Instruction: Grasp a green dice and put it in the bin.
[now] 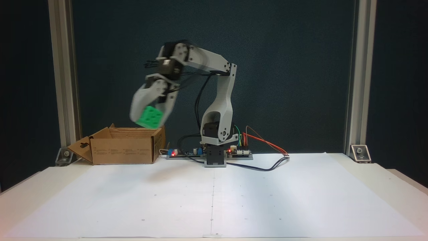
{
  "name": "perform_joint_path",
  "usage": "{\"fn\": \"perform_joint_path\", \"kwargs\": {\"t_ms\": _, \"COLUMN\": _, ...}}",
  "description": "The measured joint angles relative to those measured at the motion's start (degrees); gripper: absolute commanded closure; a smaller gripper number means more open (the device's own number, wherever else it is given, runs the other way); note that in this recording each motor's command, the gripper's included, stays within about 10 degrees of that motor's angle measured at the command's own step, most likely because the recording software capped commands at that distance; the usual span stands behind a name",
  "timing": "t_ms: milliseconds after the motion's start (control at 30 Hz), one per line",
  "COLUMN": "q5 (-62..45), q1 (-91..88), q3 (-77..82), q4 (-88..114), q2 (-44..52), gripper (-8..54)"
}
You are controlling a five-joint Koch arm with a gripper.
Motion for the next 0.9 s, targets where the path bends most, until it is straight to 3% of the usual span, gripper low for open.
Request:
{"fn": "perform_joint_path", "kwargs": {"t_ms": 433, "q5": -28.92, "q1": 40.43, "q3": 0.00, "q4": 0.00, "q2": -1.85, "gripper": 33.9}}
{"fn": "perform_joint_path", "kwargs": {"t_ms": 633, "q5": -34.28, "q1": 47.02, "q3": 0.00, "q4": 0.00, "q2": -6.50, "gripper": 33.9}}
{"fn": "perform_joint_path", "kwargs": {"t_ms": 900, "q5": -35.68, "q1": 50.19, "q3": -1.14, "q4": -10.37, "q2": -20.57, "gripper": 33.9}}
